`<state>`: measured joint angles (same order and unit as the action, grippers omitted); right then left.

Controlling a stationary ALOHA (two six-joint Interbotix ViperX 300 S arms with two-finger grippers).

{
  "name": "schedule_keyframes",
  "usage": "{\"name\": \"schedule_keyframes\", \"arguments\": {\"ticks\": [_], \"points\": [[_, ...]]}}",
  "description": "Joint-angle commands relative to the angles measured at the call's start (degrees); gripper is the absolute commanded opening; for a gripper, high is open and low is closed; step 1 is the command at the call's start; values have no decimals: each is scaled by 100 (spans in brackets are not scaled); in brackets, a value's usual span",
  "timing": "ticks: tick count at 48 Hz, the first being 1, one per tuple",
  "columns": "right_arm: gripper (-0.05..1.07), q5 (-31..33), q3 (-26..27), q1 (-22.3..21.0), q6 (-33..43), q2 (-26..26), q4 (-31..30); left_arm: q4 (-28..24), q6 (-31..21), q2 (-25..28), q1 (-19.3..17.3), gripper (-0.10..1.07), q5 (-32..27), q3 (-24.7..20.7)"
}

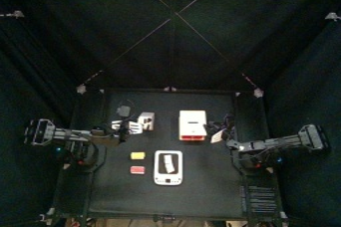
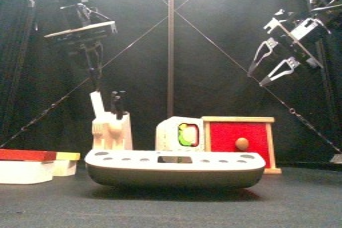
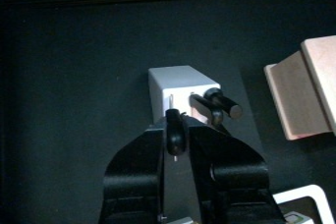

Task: Grab cleaver with other hand

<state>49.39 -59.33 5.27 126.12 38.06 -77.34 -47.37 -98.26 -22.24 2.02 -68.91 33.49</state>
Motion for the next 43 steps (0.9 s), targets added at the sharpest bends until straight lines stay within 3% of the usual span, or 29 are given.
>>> {"name": "schedule_keyframes", "arguments": {"ticks": [1, 30, 43], "points": [[83, 0, 53, 0, 0, 18, -18, -70, 53, -264, 132, 50, -97, -141], [83, 9, 70, 0, 9, 18, -53, 35, 721, -1318, 712, 50, -158, 0], [83, -18, 70, 9, 0, 18, -114, 26, 1011, -1644, 1037, 50, 193, 316]]}}
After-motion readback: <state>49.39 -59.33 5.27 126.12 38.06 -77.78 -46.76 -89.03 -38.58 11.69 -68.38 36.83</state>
